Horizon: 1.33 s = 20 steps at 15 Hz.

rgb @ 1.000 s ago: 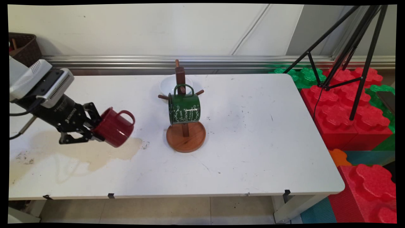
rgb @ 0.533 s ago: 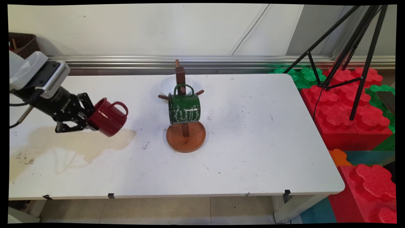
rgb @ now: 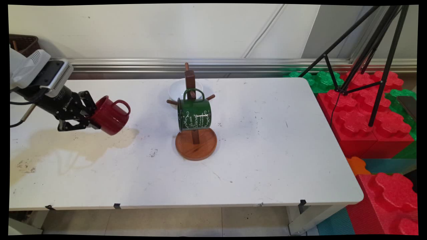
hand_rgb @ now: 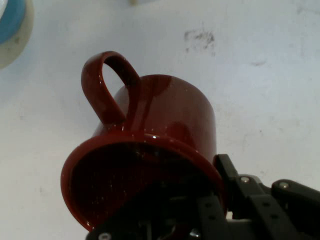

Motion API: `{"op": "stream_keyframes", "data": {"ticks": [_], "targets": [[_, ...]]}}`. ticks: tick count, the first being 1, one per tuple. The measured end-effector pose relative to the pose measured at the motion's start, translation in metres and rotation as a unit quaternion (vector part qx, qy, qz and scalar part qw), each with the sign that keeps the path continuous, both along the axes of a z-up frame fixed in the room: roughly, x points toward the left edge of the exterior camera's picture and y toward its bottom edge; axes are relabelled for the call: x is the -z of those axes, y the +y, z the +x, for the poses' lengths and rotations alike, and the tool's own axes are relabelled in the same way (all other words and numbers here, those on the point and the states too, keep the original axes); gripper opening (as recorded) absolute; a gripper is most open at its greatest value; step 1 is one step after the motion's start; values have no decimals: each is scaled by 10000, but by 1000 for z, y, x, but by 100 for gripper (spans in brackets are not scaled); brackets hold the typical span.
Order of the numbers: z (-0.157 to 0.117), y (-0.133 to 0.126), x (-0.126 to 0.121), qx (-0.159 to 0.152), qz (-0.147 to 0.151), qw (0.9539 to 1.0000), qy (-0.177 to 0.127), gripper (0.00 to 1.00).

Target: Place the picked object on the table

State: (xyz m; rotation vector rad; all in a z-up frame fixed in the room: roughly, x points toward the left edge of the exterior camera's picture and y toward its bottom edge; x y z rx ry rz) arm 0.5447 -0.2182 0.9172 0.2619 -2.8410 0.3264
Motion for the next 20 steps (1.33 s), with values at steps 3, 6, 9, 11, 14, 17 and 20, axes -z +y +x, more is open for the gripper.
{"op": "stream_keyframes", "data": {"ticks": [3, 6, 9, 11, 14, 17, 20], "targets": [[7, -4, 7, -83, 17, 10000, -31, 0], [12, -5, 16, -129, 71, 9999, -63, 0], [14, -5, 25, -163, 118, 9998, -81, 0], [15, -6, 33, -193, 151, 9997, -95, 0], [18, -5, 42, -244, 199, 9994, -115, 0], [21, -6, 49, -287, 229, 9992, -136, 0], [23, -6, 55, -311, 249, 9991, -159, 0]]}}
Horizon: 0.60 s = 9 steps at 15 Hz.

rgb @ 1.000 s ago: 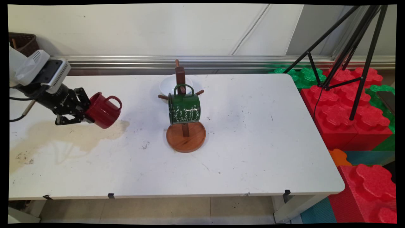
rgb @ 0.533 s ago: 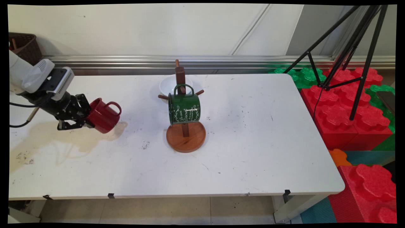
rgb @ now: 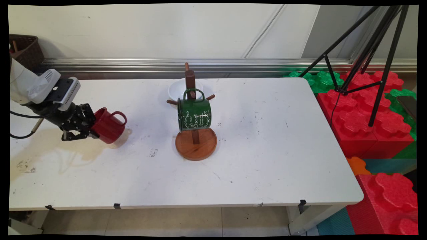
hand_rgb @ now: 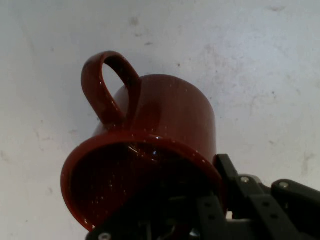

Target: Place the picked object on the table

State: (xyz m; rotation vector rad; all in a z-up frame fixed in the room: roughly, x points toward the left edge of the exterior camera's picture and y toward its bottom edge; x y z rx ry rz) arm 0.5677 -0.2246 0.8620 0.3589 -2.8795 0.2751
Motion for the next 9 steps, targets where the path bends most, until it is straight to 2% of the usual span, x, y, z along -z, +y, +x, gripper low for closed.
{"op": "stream_keyframes", "data": {"ticks": [9], "targets": [[2, -1, 12, -63, 44, 10000, -16, 0]]}}
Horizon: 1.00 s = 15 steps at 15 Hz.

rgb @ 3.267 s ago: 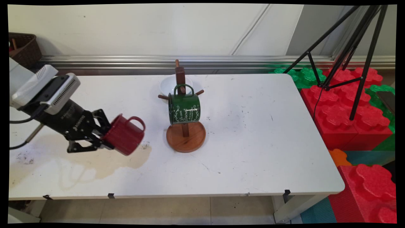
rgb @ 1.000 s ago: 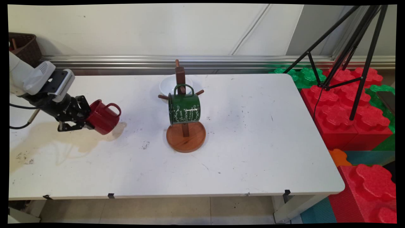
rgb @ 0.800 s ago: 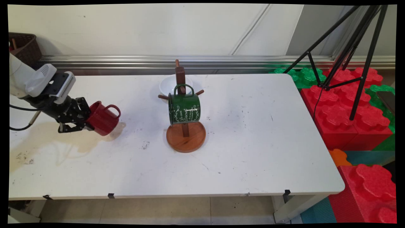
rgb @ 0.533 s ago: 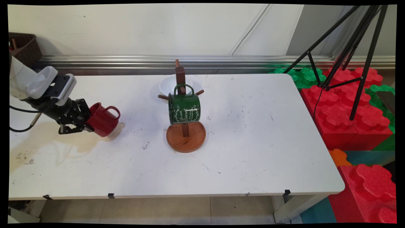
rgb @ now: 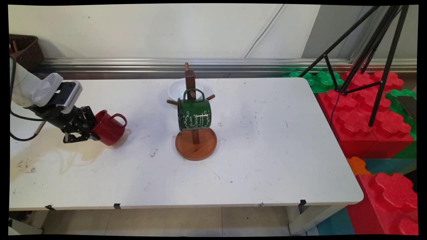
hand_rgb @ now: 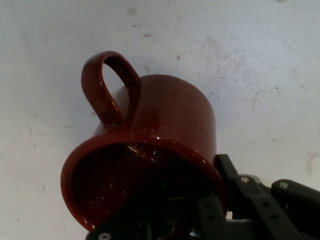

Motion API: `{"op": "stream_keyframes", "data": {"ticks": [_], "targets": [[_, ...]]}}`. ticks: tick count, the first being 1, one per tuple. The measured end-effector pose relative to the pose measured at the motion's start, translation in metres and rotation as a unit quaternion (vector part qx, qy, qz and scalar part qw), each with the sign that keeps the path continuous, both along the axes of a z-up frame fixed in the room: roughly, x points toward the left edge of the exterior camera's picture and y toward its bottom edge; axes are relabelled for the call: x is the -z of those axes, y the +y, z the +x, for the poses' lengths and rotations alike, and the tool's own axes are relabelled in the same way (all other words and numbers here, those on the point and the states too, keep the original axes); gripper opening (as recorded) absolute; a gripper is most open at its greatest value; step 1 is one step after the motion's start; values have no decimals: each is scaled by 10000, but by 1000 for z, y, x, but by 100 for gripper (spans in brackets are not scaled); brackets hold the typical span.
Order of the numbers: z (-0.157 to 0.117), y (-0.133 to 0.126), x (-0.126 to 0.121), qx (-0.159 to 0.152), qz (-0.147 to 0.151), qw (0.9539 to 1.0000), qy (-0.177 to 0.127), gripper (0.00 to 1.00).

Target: Place the picked object on the table

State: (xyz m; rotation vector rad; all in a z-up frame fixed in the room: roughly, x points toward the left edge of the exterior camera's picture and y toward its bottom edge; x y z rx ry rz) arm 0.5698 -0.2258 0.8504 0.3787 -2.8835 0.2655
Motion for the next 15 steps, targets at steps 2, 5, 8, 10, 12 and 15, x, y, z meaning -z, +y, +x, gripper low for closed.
{"op": "stream_keyframes", "data": {"ticks": [2, 5, 8, 10, 12, 15], "targets": [[0, -1, 2, -13, 8, 10000, 3, 0], [0, -1, 5, -27, 23, 10000, 9, 0], [-1, -1, 8, -42, 36, 10000, 25, 100], [-1, -2, 9, -43, 43, 10000, 39, 100], [-2, -2, 9, -40, 43, 10000, 54, 100], [-3, -3, 8, -57, 41, 9999, 97, 100]]}}
